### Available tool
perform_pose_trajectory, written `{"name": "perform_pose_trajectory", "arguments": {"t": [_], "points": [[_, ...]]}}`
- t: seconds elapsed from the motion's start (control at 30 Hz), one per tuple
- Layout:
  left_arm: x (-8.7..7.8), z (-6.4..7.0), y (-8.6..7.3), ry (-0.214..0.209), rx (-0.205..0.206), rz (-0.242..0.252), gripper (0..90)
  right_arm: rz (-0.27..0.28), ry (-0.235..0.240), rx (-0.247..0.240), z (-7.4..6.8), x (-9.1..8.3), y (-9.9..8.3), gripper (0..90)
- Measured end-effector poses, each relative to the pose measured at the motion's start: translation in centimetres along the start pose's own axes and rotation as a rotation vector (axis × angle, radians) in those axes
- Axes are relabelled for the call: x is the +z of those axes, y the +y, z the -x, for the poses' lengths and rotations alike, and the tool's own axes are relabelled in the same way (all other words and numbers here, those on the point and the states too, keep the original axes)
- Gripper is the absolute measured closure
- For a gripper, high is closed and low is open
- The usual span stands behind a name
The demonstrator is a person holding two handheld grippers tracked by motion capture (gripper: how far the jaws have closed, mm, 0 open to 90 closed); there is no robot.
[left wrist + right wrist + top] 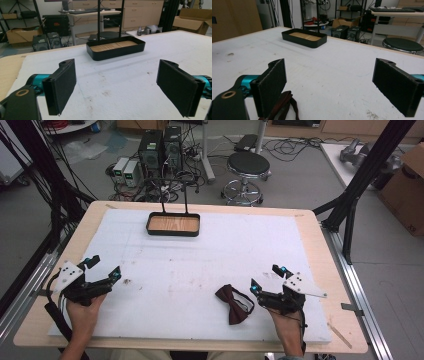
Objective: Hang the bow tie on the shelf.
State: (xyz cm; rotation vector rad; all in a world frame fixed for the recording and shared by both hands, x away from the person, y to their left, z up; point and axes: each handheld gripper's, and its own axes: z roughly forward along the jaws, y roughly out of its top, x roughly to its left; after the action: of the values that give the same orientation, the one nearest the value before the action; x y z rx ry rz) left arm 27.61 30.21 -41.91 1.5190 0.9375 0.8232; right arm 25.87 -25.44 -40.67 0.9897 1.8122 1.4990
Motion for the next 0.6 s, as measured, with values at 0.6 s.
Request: {"name": "perform_pose_trajectory", "arguments": {"t": [0.6], "points": [[0.04, 0.03, 0.01, -0.007, 0.002, 0.008, 16.6, -0.012, 0.013, 0.001, -0.53, 0.09, 0.00, 11.0]]}}
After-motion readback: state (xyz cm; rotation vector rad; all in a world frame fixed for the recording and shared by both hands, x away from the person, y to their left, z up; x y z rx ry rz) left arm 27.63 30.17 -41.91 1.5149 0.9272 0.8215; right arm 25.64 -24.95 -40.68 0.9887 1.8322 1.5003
